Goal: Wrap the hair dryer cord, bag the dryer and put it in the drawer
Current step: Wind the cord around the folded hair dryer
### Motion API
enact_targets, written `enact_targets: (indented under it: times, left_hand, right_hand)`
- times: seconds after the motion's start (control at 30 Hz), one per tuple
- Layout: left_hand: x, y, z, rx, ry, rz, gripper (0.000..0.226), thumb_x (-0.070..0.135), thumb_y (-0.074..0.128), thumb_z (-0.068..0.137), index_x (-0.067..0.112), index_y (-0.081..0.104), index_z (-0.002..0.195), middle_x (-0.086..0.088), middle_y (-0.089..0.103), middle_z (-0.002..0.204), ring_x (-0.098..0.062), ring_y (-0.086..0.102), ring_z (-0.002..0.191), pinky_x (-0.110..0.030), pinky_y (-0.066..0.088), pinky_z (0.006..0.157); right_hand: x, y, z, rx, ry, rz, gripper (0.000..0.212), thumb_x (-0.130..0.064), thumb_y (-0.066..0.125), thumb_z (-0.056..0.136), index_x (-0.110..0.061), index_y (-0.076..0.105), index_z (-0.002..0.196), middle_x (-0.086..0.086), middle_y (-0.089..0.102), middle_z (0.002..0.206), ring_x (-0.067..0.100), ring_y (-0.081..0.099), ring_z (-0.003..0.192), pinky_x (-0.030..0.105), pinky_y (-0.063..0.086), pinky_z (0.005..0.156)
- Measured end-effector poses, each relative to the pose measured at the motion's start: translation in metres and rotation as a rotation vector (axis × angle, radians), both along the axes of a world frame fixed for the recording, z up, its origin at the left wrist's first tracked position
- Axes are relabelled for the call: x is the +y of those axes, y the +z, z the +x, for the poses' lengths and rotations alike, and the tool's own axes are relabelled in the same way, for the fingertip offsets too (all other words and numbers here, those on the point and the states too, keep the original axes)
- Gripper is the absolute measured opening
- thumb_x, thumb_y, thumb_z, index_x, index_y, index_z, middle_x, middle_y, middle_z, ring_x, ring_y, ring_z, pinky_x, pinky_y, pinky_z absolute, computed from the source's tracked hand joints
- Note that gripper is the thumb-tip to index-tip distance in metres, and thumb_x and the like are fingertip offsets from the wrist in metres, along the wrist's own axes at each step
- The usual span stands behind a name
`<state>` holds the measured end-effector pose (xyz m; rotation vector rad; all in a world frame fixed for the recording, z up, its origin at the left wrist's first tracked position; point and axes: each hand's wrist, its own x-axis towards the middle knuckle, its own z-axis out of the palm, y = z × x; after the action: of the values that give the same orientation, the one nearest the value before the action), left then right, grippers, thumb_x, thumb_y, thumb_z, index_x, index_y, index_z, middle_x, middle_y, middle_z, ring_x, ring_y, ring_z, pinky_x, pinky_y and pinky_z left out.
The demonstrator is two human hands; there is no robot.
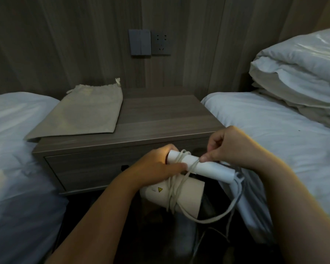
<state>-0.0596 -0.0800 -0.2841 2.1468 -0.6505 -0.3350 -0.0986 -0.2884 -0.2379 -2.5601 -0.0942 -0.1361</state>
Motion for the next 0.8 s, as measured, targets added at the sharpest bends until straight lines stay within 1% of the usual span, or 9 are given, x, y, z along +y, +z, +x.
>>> enact_targets:
  times: [0.1,0.17,0.27,0.33,0.4,0.57,0.63,0.7,0.8]
  left_hand:
    - [-0.003,-0.005,0.000,0.015,-0.029,-0.006,0.019,0.036,0.063,0.083,0.027,0.059,0.099,0.002,0.066,0.094,-0.015,0.063,0.086,-0.035,0.052,0.077]
    - [-0.002,-0.010,0.002,0.034,-0.037,-0.016,0.020,0.036,0.062,0.084,0.025,0.059,0.100,0.000,0.066,0.096,-0.016,0.064,0.088,-0.035,0.052,0.077]
    - [0.000,-0.016,0.004,0.056,-0.054,-0.032,0.017,0.036,0.059,0.087,0.024,0.059,0.100,0.002,0.064,0.093,-0.013,0.061,0.086,-0.034,0.050,0.077]
    - [0.000,-0.017,0.005,0.059,-0.063,-0.033,0.013,0.035,0.058,0.088,0.027,0.058,0.097,0.004,0.063,0.092,-0.013,0.060,0.086,-0.033,0.050,0.078]
    - [-0.001,-0.019,0.006,0.065,-0.070,-0.016,0.015,0.038,0.055,0.089,0.027,0.057,0.097,0.003,0.062,0.093,-0.015,0.060,0.088,-0.036,0.050,0.080]
    - [0.000,-0.016,0.002,0.169,-0.099,-0.118,0.048,0.062,0.038,0.080,0.024,0.057,0.102,-0.002,0.062,0.101,-0.018,0.058,0.096,-0.046,0.044,0.094]
    - [-0.001,-0.016,0.002,0.134,-0.088,-0.072,0.046,0.062,0.050,0.077,0.028,0.055,0.107,0.000,0.064,0.104,-0.016,0.061,0.097,-0.038,0.048,0.088]
    - [-0.004,-0.017,0.001,0.076,-0.067,-0.038,0.042,0.049,0.068,0.076,0.029,0.053,0.110,0.006,0.064,0.098,-0.009,0.061,0.089,-0.027,0.050,0.077]
    - [-0.006,-0.017,0.000,0.028,-0.048,-0.042,0.038,0.039,0.072,0.077,0.028,0.053,0.108,0.008,0.065,0.095,-0.007,0.062,0.086,-0.025,0.050,0.073]
  right_hand:
    - [0.005,-0.009,0.004,0.045,0.034,0.052,0.023,-0.030,0.081,0.066,-0.012,0.067,0.063,-0.007,0.055,0.052,-0.002,0.046,0.045,0.010,0.035,0.046]
    - [0.007,-0.017,0.006,0.141,0.075,0.038,0.019,-0.031,0.072,0.076,-0.013,0.068,0.072,-0.006,0.055,0.057,0.000,0.046,0.049,0.013,0.037,0.053]
    - [0.010,-0.024,0.005,0.361,0.086,0.107,0.031,-0.039,0.055,0.088,-0.011,0.067,0.081,0.004,0.063,0.066,0.014,0.057,0.062,0.029,0.045,0.065]
    - [0.012,-0.024,0.002,0.495,0.093,0.218,0.042,-0.045,0.046,0.092,-0.011,0.065,0.076,0.014,0.067,0.063,0.024,0.061,0.056,0.030,0.049,0.060]
    - [0.013,-0.023,0.000,0.493,0.068,0.203,0.048,-0.048,0.044,0.092,-0.012,0.066,0.070,0.014,0.065,0.056,0.021,0.059,0.048,0.026,0.047,0.053]
    - [0.009,-0.024,0.001,0.380,0.019,0.232,0.053,-0.049,0.054,0.086,-0.004,0.068,0.063,0.011,0.063,0.049,0.014,0.054,0.043,0.024,0.043,0.049]
    - [0.008,-0.025,0.001,0.370,0.012,0.273,0.049,-0.048,0.056,0.086,-0.009,0.070,0.059,0.011,0.063,0.049,0.014,0.055,0.042,0.023,0.044,0.048]
    - [0.009,-0.024,0.001,0.366,0.004,0.295,0.048,-0.048,0.057,0.085,-0.011,0.070,0.058,0.012,0.064,0.050,0.015,0.057,0.042,0.023,0.045,0.050]
    - [0.009,-0.025,0.002,0.370,-0.005,0.241,0.053,-0.054,0.055,0.084,-0.011,0.071,0.057,0.013,0.067,0.052,0.014,0.059,0.041,0.023,0.045,0.050]
